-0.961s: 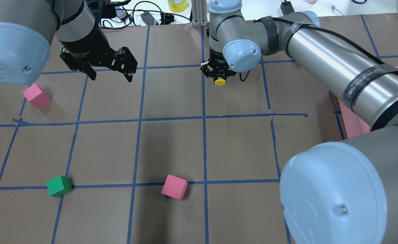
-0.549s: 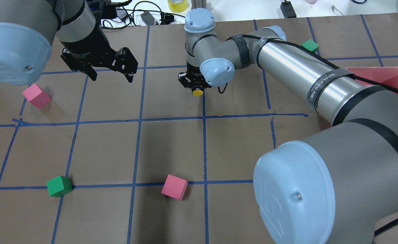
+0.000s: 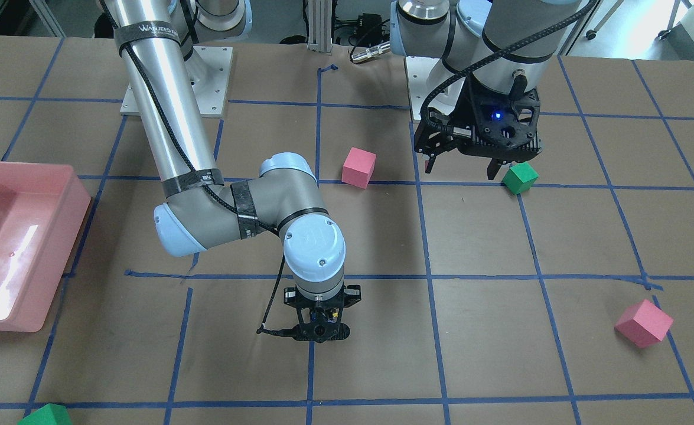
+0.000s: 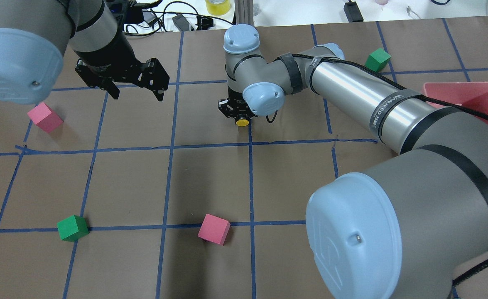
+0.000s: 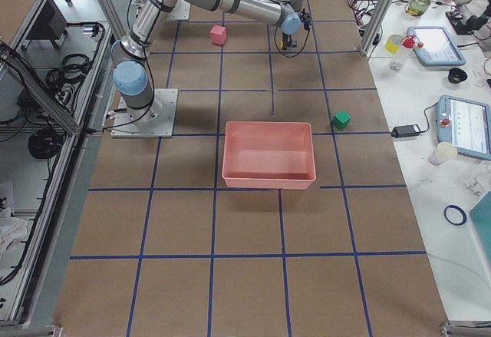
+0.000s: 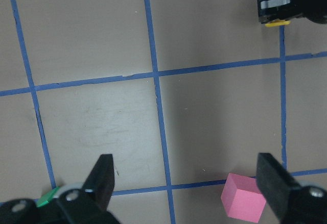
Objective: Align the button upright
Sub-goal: 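Carry the button with the right gripper to the table center and lower it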
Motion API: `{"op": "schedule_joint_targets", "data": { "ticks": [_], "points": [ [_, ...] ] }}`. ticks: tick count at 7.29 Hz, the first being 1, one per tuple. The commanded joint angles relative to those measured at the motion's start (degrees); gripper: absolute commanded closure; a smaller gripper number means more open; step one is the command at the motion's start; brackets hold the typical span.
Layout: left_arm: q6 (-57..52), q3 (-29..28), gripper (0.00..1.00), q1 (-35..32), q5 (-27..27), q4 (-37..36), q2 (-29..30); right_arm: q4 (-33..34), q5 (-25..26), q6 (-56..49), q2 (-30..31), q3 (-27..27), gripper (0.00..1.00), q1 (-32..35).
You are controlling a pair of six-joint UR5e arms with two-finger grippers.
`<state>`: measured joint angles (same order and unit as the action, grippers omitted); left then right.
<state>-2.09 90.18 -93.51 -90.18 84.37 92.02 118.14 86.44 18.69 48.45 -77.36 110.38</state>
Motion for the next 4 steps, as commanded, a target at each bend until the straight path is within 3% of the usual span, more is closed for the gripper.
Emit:
{"op": "schedule_joint_targets", "data": {
  "ticks": [1, 2, 3, 4],
  "points": [
    [0.1, 0.0, 0.0, -0.1, 0.0, 0.0, -0.1, 1.2, 0.0, -2.0, 0.1, -0.5, 0.62, 0.0],
    [0.2, 0.0, 0.0, -0.1, 0.0, -0.1, -0.1, 1.2, 0.0, -2.1, 0.1, -0.5, 0.12, 0.0],
    [0.5, 0.1, 0.0, -0.1, 0.0, -0.1, -0.2, 1.2, 0.0, -1.6, 0.1, -0.7, 0.0, 0.0],
    [0.8, 0.2, 0.0, -0.1, 0.0, -0.2, -0.2, 1.2, 0.0, -1.7, 0.2, -0.8, 0.0, 0.0]
  ]
}}
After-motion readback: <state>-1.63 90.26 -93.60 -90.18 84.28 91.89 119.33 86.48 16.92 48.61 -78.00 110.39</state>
